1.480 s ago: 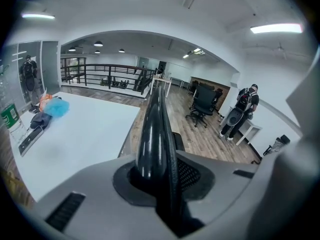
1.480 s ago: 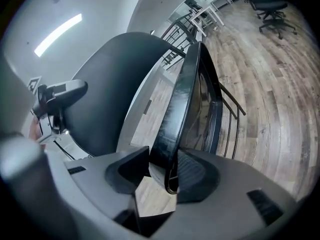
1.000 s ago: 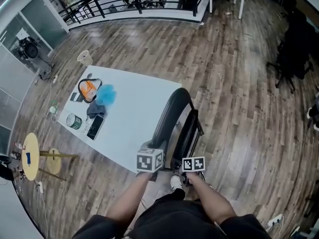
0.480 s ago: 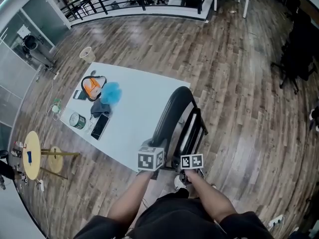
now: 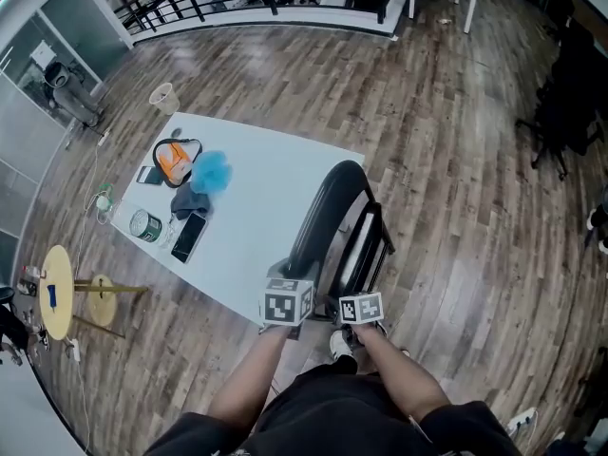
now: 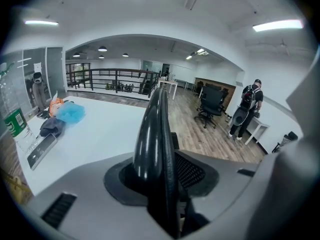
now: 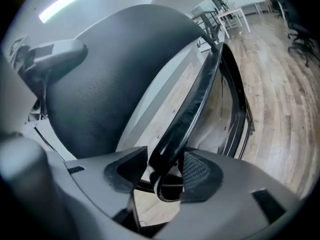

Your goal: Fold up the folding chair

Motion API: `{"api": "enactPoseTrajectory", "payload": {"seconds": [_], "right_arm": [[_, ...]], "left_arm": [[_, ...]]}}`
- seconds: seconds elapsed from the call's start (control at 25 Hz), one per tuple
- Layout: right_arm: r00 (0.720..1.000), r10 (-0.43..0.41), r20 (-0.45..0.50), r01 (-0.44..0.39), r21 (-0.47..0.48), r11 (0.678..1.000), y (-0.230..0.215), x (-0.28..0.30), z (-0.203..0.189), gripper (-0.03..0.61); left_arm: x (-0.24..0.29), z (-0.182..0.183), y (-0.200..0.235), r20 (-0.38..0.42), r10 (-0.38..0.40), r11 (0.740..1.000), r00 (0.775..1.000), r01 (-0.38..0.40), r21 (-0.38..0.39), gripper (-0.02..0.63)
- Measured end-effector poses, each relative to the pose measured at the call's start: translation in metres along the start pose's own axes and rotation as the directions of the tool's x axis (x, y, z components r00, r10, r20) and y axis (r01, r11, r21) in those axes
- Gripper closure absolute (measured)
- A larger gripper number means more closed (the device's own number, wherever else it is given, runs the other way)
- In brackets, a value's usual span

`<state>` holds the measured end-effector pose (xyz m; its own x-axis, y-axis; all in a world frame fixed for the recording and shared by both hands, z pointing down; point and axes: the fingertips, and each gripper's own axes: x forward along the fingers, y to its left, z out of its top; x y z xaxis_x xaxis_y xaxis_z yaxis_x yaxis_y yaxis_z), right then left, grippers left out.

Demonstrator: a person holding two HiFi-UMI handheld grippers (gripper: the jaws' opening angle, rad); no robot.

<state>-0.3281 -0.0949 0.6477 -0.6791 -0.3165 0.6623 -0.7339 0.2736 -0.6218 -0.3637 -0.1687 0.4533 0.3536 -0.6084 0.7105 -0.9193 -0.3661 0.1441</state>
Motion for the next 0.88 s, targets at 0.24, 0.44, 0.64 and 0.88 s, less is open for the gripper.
{"api": "enactPoseTrajectory", "payload": {"seconds": [0.24,0.44,0.64,0.88], "right_arm": [[0.974,-0.126,0.189,0.142,-0.073,0.987,-0.012,-0.06,0.024,0.364],[0.89,-0.174,0.421,0.257,-0.149,0.955,-0.004,-0.149,0.044,0.397],[0.761,-0.179,0.623,0.267,-0.051,0.962,0.012,-0.245,0.048,0.563],[0.582,-0.259,0.77,0.491,-0.079,0.868,0.014,-0.367,0.003,0.563]], "left_arm": [[-0.036,-0.021,0.009,0.067,-0.004,0.999,0.998,0.0,0.051,0.402],[-0.083,-0.025,-0.006,0.2,0.04,0.984,0.979,-0.074,0.165,0.403],[-0.123,-0.011,-0.059,0.365,0.008,0.984,0.931,-0.072,0.163,0.564],[-0.126,-0.032,-0.182,0.361,-0.146,0.98,0.921,0.084,0.182,0.609]]}}
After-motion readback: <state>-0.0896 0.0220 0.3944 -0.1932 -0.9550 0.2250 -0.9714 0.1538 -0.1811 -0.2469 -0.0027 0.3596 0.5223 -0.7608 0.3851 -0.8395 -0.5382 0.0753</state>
